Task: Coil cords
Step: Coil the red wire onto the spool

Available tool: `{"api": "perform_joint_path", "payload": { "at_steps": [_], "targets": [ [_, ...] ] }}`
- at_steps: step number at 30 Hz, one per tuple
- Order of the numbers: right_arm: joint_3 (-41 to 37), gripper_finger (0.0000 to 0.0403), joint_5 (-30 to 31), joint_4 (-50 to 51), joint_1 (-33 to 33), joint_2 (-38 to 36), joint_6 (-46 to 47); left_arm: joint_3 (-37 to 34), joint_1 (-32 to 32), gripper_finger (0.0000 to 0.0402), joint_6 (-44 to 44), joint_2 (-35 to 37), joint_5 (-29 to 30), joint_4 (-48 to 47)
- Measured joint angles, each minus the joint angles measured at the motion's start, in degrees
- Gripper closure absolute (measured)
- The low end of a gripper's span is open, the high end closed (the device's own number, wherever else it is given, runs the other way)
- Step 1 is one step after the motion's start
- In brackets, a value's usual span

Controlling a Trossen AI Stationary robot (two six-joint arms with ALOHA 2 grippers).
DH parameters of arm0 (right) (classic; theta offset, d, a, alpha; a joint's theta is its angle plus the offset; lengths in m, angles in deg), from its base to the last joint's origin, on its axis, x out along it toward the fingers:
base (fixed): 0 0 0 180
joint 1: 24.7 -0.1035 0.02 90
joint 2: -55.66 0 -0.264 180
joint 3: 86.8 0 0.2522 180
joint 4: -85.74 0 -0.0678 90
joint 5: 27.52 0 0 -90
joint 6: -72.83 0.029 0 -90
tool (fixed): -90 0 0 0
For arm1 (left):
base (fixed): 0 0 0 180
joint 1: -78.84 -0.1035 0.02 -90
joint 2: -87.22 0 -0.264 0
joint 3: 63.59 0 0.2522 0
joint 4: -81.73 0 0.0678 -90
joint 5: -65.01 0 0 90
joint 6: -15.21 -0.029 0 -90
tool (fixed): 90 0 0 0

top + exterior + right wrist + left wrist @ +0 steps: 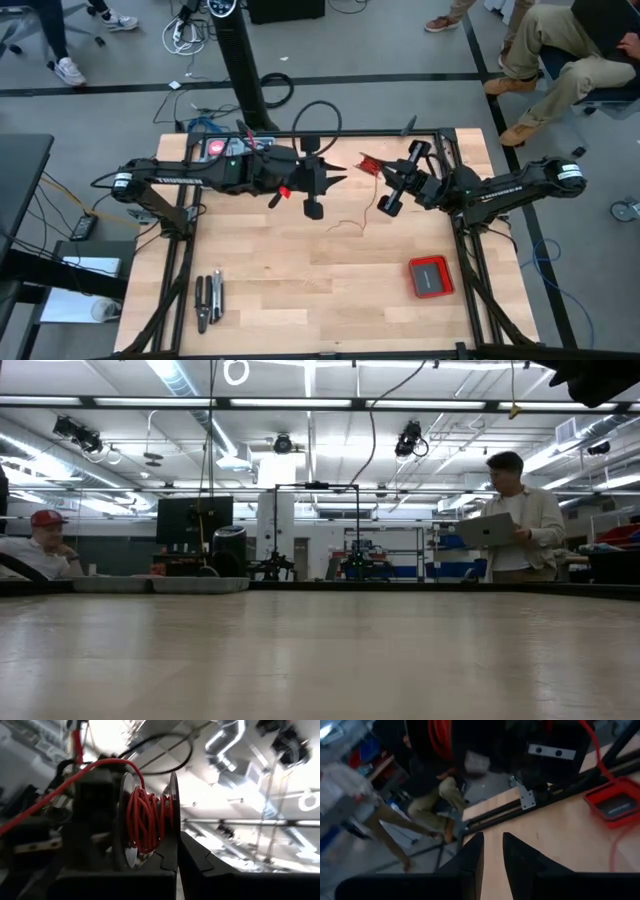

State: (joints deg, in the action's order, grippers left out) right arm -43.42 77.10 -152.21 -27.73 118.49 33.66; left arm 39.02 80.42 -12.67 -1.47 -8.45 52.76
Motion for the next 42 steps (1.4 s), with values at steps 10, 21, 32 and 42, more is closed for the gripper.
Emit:
{"api": "perform_joint_path", "payload": {
  "at_steps": [10,21,32,42],
  "targets": [
    [0.0,0.0403,-0.9,6.1,0.0,0.0,5.6,0.3,-1.3,0.0328,-3.5,0.3,-1.7,-3.8],
    [0.0,0.0403,-4.3,9.4,0.0,0.0,11.2,0.4,-4.3,0.0328,1.1,3.8,-7.8,-4.5],
    [0.0,0.0403,-6.8,12.1,0.2,0.3,11.7,0.3,-4.3,0.0328,2.9,3.0,-13.6,-1.1],
    [0.0,0.0403,-8.5,11.8,1.4,0.3,12.0,0.3,-4.3,0.0328,3.1,2.7,-14.9,-0.9]
  ]
}}
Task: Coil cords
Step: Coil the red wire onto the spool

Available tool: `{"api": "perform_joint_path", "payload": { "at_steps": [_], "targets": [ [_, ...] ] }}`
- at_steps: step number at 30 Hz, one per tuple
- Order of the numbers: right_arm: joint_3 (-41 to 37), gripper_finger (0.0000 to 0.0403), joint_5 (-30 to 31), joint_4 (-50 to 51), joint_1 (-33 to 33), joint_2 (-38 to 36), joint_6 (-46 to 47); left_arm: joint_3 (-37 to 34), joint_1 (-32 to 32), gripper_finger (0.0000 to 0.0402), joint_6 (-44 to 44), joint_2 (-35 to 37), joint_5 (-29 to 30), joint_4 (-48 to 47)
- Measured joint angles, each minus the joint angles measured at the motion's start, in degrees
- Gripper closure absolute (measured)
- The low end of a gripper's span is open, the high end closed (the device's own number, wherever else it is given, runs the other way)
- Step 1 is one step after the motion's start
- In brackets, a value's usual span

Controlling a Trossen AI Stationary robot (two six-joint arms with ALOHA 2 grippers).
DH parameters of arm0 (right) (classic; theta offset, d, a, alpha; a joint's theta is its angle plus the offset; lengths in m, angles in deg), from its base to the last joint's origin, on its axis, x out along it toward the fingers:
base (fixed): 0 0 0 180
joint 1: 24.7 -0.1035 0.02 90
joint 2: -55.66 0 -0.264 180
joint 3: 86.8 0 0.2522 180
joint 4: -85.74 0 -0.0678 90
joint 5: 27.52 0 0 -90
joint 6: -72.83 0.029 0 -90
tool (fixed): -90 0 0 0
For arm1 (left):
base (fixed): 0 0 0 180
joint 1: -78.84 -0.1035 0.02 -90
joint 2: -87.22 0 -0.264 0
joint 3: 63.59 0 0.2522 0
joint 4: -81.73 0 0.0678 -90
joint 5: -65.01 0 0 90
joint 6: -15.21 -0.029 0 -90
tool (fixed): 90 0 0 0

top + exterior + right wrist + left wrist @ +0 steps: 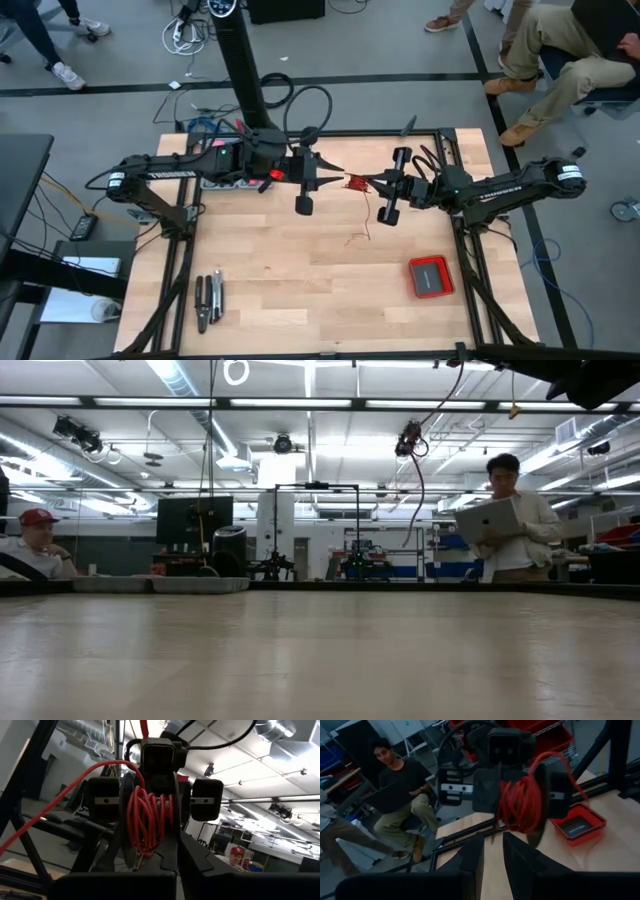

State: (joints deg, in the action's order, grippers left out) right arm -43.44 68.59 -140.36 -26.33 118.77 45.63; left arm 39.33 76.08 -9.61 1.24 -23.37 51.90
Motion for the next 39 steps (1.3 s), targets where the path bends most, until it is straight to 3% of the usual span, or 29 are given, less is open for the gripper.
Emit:
{"api": "perform_joint_path", "payload": {
  "at_steps": [20,24,27,39],
  "targets": [
    [0.0,0.0403,-1.9,0.2,1.7,0.7,0.3,0.0,0.0,0.0324,1.2,-1.7,-1.3,5.8],
    [0.0,0.0401,-1.8,0.3,1.7,0.7,0.3,0.0,0.0,0.0348,0.8,-2.2,-1.3,5.2],
    [-0.1,0.0390,-1.7,0.6,1.7,0.7,1.3,0.0,0.0,0.0391,0.0,-2.7,-1.3,3.8],
    [-0.1,0.0312,1.4,1.9,1.6,0.0,4.6,0.1,-0.5,0.0400,-0.1,-3.0,-0.9,4.7]
  ]
}}
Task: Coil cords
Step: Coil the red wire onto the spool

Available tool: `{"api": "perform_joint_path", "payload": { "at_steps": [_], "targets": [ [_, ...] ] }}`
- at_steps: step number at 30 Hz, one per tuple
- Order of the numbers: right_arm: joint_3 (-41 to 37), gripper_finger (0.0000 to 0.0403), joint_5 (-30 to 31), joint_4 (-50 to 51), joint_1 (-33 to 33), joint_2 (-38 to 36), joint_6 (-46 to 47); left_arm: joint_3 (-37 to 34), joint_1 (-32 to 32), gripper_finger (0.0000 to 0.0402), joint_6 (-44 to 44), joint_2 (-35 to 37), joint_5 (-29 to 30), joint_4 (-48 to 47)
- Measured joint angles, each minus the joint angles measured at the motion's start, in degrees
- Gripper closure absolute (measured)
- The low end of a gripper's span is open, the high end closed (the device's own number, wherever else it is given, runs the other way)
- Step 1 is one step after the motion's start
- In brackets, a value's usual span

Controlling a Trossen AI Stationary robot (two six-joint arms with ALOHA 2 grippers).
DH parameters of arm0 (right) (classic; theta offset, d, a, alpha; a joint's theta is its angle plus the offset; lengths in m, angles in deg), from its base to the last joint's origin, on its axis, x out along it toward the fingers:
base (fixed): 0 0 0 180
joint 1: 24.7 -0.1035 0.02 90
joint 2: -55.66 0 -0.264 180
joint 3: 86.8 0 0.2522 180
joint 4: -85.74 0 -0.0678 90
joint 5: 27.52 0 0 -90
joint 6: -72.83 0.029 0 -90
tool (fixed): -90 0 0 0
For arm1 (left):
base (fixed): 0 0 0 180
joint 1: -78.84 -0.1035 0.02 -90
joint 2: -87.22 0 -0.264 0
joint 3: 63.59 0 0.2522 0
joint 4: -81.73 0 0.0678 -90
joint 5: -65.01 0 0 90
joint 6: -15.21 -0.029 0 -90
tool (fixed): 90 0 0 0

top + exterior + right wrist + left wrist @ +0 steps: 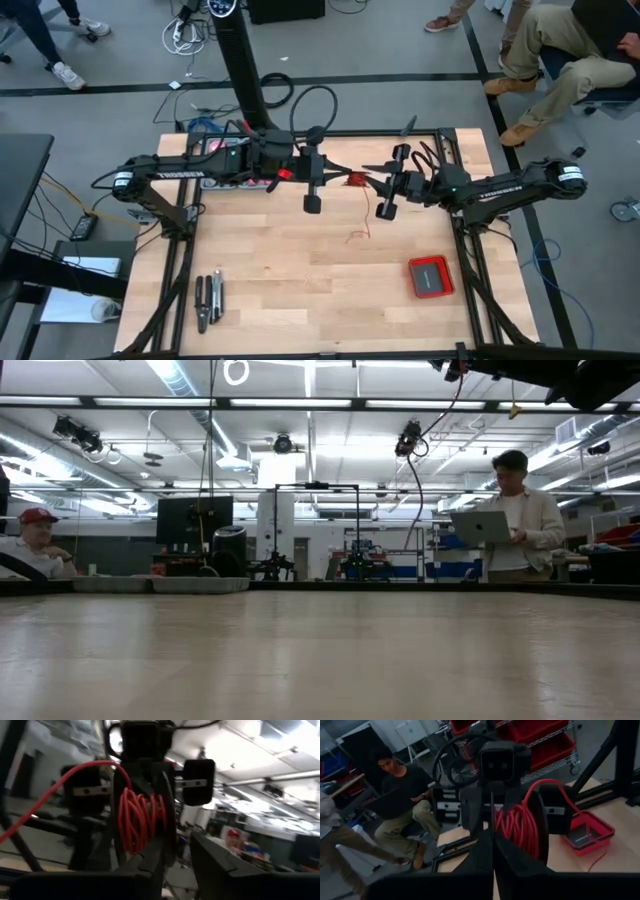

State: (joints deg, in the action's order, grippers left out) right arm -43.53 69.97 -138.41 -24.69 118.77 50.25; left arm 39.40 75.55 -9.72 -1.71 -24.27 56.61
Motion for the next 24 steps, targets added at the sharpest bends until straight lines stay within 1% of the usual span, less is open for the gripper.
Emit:
{"api": "perform_joint_path", "payload": {
  "at_steps": [4,7,10,13,15,17,19,22,24],
  "targets": [
    [0.0,0.0296,6.8,5.6,-1.2,-2.5,-1.5,-0.1,-0.1,0.0401,1.1,0.3,1.8,-2.6],
    [0.1,0.0293,10.4,10.0,-1.8,-4.6,-1.4,-0.2,-0.5,0.0401,2.0,0.6,2.5,-4.3],
    [0.1,0.0295,14.7,12.0,-2.7,-6.2,-1.0,-0.2,-1.1,0.0401,3.4,0.8,2.8,-5.2],
    [0.2,0.0297,23.1,13.5,-4.1,-7.2,-1.0,-0.2,-1.6,0.0401,4.3,0.8,3.6,-6.0],
    [0.2,0.0297,29.6,15.7,-5.1,-7.2,-0.6,-0.2,-1.7,0.0401,4.4,0.8,6.1,-6.3],
    [0.2,0.0298,33.8,17.8,-5.8,-6.8,1.0,-0.2,-2.1,0.0401,4.4,0.8,8.4,-6.0],
    [0.2,0.0298,35.4,19.6,-6.2,-6.6,3.3,-0.2,-2.7,0.0401,4.4,0.8,9.9,-6.1],
    [0.2,0.0298,35.7,20.2,-6.8,-6.4,7.7,-0.2,-3.7,0.0401,5.2,0.8,12.6,-5.9],
    [0.2,0.0298,35.9,20.8,-7.5,-6.4,9.4,-0.2,-4.5,0.0401,6.4,0.9,13.0,-5.7]
  ]
}}
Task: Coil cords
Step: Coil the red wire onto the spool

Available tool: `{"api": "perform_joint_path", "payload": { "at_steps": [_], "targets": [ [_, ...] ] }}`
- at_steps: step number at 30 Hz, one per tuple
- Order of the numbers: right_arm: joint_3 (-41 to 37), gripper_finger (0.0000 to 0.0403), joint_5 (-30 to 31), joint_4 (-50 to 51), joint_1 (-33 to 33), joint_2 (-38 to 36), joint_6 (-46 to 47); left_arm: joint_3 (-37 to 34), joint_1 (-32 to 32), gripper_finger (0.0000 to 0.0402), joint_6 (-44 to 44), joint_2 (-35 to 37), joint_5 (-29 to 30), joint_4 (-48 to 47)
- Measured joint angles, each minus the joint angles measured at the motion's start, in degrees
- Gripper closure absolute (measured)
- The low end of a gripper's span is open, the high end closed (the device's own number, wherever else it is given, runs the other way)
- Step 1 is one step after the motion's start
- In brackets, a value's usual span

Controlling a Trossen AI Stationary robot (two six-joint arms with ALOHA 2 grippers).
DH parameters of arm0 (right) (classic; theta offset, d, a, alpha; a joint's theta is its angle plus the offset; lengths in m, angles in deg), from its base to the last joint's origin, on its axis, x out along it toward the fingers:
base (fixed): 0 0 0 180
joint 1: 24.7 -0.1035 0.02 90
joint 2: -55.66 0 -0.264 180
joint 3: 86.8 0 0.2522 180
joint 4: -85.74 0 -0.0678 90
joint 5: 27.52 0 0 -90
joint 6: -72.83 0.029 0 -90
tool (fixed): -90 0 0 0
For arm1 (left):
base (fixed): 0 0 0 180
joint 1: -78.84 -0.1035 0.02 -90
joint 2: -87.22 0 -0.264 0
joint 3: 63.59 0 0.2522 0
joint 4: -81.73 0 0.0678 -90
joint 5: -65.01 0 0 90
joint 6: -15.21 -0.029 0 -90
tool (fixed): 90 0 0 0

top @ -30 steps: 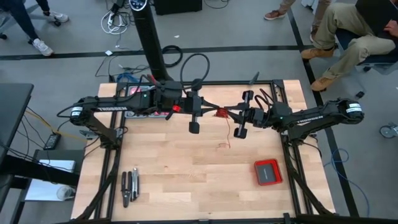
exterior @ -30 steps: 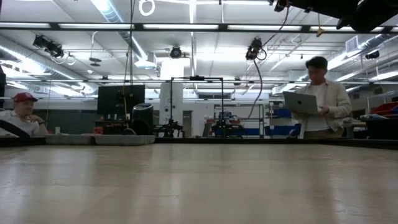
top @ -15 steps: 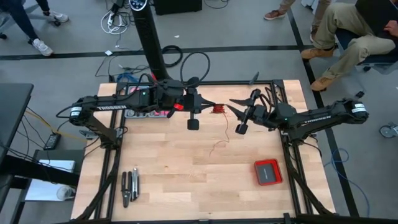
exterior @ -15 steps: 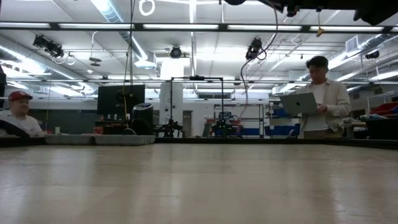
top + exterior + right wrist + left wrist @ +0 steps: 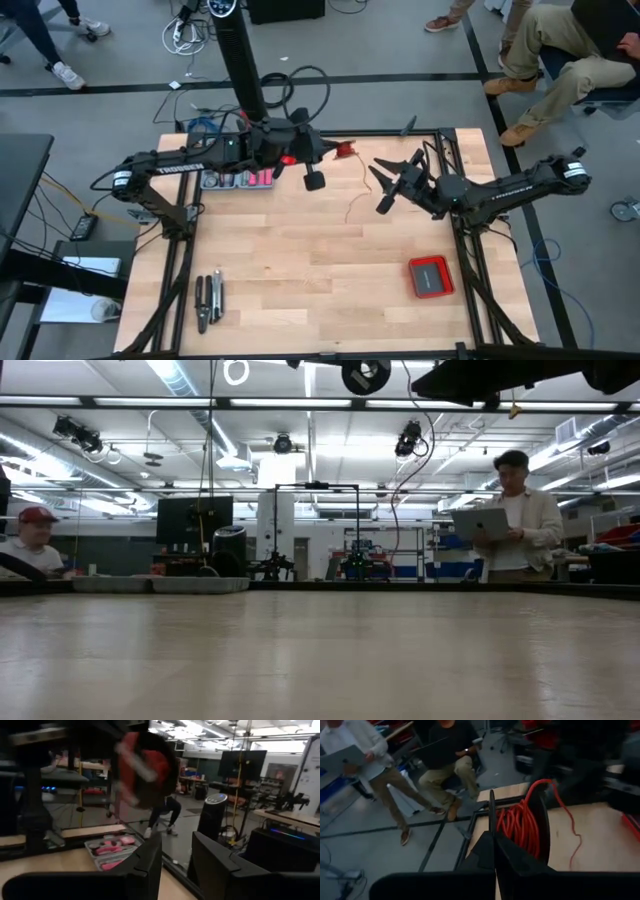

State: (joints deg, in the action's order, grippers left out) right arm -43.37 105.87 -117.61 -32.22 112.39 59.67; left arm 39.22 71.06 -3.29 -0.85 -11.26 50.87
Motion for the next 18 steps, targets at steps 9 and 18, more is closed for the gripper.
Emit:
{"api": "perform_joint_path", "payload": {
  "at_steps": [9,18],
  "targets": [
    [0.0,0.0298,5.5,1.1,-5.4,0.0,0.0,0.0,-2.7,0.0401,1.2,0.0,0.1,-1.3],
    [0.0,0.0298,3.4,4.8,-5.6,0.8,4.7,0.1,-2.7,0.0401,1.3,0.1,0.0,-0.6]
  ]
}}
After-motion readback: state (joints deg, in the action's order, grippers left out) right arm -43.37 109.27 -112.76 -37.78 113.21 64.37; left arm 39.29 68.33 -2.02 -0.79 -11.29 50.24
